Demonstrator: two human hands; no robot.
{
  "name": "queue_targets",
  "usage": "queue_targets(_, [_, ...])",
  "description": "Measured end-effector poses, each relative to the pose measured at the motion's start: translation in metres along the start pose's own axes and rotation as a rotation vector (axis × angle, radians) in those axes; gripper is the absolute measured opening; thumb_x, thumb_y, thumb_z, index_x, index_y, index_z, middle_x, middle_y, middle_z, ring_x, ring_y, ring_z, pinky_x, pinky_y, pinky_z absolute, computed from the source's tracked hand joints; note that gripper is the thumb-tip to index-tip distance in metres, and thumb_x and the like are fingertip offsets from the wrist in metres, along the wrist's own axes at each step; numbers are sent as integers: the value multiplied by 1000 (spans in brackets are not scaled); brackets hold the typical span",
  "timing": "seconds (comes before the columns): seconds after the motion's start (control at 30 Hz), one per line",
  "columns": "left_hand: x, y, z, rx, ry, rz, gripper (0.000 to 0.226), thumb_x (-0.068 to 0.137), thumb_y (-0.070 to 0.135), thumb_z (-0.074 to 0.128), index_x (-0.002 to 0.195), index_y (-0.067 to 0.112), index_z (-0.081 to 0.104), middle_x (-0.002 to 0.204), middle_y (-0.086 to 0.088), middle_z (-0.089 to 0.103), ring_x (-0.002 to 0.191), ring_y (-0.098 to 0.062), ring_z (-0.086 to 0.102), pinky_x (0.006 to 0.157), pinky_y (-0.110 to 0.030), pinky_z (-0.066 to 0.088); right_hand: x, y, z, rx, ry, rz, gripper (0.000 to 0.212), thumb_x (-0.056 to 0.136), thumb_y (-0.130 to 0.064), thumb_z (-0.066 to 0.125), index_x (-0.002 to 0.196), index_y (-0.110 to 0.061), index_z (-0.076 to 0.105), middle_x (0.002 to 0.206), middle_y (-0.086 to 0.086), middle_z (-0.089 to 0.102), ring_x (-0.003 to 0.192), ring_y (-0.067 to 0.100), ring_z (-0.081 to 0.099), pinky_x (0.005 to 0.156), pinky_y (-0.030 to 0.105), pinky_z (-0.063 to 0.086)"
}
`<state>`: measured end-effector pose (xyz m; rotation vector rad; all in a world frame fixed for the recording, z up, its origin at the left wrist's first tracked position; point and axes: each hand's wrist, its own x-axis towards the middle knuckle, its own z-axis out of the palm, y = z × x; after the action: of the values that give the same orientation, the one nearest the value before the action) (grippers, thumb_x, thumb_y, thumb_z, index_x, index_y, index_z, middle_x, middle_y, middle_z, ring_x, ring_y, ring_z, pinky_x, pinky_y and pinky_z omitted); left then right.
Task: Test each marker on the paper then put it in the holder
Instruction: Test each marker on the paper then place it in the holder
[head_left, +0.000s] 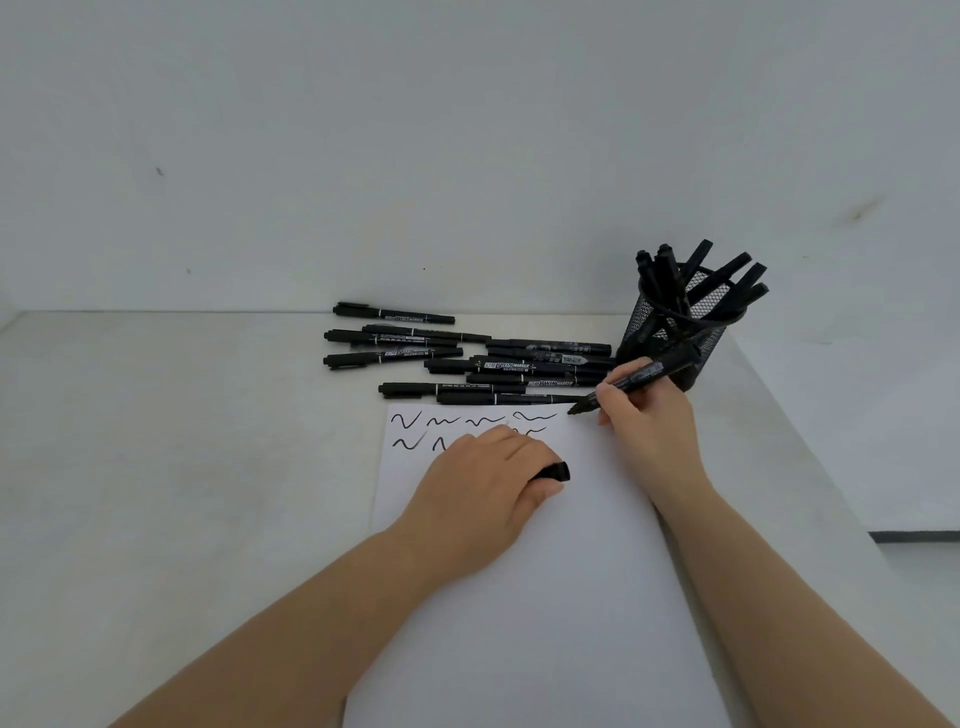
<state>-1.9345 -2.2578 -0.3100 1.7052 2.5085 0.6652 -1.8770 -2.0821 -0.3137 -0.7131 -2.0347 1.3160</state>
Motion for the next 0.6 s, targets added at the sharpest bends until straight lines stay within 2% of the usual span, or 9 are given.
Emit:
queue_targets(0.13, [0,0,0,-20,9,-3,30,97,34,36,117,22,53,117,10,58,110,-11,44,88,-31,37,1,3,1,-57,-17,-41,14,79,-17,57,71,-28,54,63,3,60,61,14,53,54,14,38])
queue_targets(0.3, [0,-1,-1,-40,13,-3,29,97,34,37,116,21,54,114,9,59,108,-11,45,86,-30,38,-2,4,-2,-70,38,-28,10,78,-18,55,73,-26,54,61,-6,56,53,2,46,51,10,36])
queue_targets(0.47, [-1,-1,-1,-56,20,-4,29,97,33,37,116,20,55,113,9,60,107,-11,46,87,-30,39,-5,-3,-8,-153,139,-74,16,82,-15,57,72,-27,51,62,-10,55,59,-3,51,55,8,36])
queue_targets(0.53, [-1,-2,-1,-62,26,-5,30,97,34,37,114,18,56,111,7,60,106,-12,47,86,-30,38,-10,-10,-12,-53,220,-106,16,84,-13,59,77,-26,53,66,-9,56,60,-2,50,57,8,37])
queue_targets(0.6, [-2,-2,-1,-66,49,-10,31,96,35,36,108,16,57,105,5,60,100,-15,48,82,-27,38,-19,-16,-17,146,221,-98,19,83,-10,60,78,-28,55,69,-7,56,59,1,48,58,11,38])
